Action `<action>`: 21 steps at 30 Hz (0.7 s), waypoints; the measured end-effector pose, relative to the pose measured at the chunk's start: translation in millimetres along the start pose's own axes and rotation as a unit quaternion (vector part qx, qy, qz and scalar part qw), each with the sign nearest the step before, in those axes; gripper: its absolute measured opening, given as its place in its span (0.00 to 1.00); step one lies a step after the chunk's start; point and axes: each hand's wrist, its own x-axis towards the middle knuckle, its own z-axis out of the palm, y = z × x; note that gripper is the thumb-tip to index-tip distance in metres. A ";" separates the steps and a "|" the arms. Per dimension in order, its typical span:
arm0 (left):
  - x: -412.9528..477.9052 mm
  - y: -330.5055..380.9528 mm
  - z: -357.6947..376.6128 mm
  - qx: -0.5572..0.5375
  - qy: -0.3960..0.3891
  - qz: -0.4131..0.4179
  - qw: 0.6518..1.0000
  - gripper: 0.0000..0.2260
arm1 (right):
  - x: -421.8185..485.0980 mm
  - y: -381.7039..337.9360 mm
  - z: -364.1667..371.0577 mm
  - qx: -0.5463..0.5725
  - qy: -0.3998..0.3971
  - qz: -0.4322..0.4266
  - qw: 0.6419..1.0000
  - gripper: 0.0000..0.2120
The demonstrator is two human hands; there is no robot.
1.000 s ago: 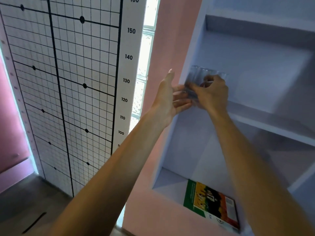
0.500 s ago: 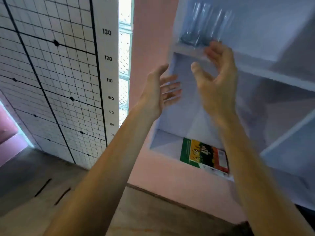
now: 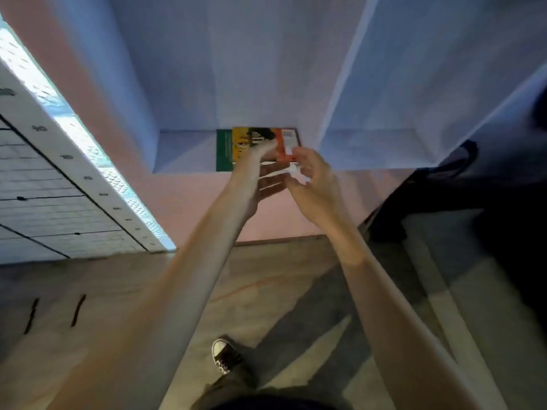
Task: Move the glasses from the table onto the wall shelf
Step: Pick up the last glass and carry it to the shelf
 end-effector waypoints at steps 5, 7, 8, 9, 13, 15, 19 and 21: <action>-23.1 -53.1 106.3 0.079 -0.069 -0.031 0.994 0.14 | -63.7 58.2 -91.4 0.076 0.074 0.072 0.992 0.31; -40.2 -81.3 157.0 0.094 -0.099 -0.060 0.989 0.14 | -97.5 85.3 -135.7 0.086 0.115 0.087 0.986 0.32; -48.6 -96.2 183.1 0.093 -0.114 -0.074 0.986 0.14 | -114.4 99.1 -158.4 0.091 0.138 0.096 0.982 0.32; -56.9 -111.7 209.1 0.094 -0.126 -0.085 0.984 0.15 | -131.6 113.5 -181.2 0.095 0.164 0.105 0.976 0.32; -93.5 -176.5 305.2 0.119 -0.186 -0.138 0.965 0.22 | -204.5 166.1 -266.8 0.098 0.264 0.143 0.949 0.33; -113.4 -205.2 349.5 0.145 -0.230 -0.158 0.949 0.21 | -239.7 187.3 -303.6 0.089 0.309 0.159 0.933 0.31; -148.0 -258.5 424.9 0.202 -0.304 -0.169 0.916 0.22 | -296.8 223.7 -361.2 0.083 0.392 0.181 0.898 0.29; -161.3 -278.6 454.5 0.216 -0.331 -0.177 0.901 0.23 | -316.0 237.1 -382.3 0.084 0.419 0.190 0.884 0.31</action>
